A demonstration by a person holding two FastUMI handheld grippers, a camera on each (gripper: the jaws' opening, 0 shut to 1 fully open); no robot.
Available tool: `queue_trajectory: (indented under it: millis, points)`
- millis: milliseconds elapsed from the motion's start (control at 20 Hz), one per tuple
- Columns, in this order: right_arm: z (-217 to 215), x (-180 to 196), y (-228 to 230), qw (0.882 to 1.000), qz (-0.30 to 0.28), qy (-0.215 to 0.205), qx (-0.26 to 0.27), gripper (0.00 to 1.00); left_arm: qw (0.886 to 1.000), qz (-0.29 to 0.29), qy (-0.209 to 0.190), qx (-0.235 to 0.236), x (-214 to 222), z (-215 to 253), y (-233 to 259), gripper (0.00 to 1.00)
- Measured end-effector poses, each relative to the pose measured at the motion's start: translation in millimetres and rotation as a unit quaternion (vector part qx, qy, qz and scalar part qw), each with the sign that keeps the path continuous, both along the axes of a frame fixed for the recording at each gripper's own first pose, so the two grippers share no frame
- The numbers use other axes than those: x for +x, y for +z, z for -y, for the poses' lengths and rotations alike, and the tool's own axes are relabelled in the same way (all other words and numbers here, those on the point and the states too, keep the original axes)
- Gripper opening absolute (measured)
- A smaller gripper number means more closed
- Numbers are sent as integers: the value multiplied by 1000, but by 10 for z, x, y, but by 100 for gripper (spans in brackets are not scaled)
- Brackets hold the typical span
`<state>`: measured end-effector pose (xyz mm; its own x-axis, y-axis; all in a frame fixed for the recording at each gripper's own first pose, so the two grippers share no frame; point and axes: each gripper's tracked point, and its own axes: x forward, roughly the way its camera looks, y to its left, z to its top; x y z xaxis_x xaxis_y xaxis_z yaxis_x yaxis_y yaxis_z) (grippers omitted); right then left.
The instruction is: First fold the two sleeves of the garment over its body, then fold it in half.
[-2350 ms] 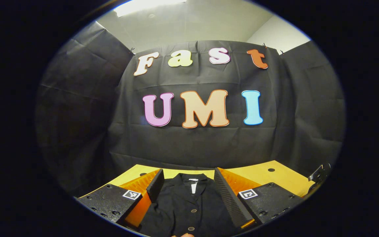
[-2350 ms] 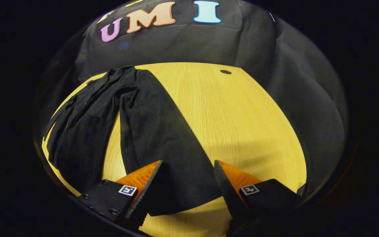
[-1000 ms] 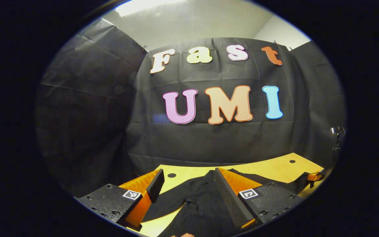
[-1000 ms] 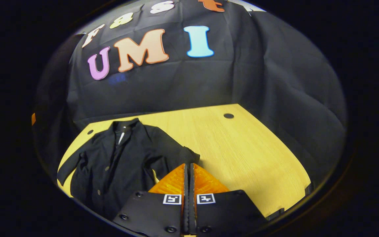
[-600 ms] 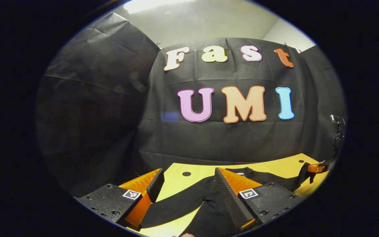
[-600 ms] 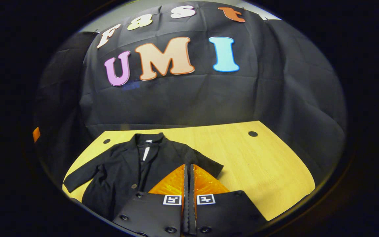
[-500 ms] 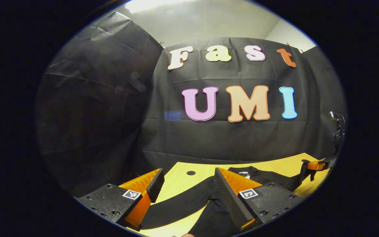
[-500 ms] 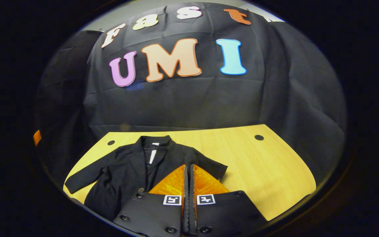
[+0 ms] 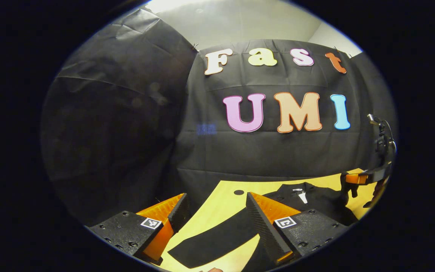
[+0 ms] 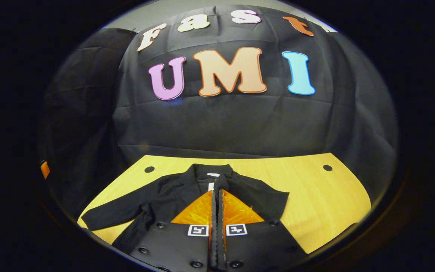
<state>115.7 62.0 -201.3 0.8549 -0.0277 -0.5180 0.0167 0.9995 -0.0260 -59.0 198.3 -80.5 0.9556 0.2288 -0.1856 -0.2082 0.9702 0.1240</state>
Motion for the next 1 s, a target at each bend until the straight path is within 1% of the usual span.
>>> queue_trajectory:
  millis: [350,600,700,750,800,850,900,950,1000]
  points:
    - [-707,199,-242,1000,-15,27,-2,2,1000,-14,2,-13,5,-394,-197,93]
    - [-1071,366,-502,999,-40,36,-1,2,999,-33,3,-13,17,-621,-386,93]
    - [-1204,414,-580,998,-47,41,7,2,998,-53,3,-18,8,-699,-546,94]
    - [-1303,448,-601,998,-49,48,18,2,997,-68,6,-23,-17,-736,-656,93]
    - [-1421,460,-591,996,-48,60,37,4,996,-82,7,-33,-28,-764,-758,93]
    - [-1519,476,-545,995,-41,70,59,10,994,-97,6,-47,-49,-777,-863,94]
    - [-1584,507,-473,994,-32,74,73,40,992,-110,6,-61,-62,-772,-964,95]
    - [-1572,562,-428,994,-19,73,73,69,989,-125,7,-73,-68,-799,-1074,95]
    - [-1537,535,-371,995,-10,69,67,99,987,-140,10,-85,-86,-811,-1182,95]
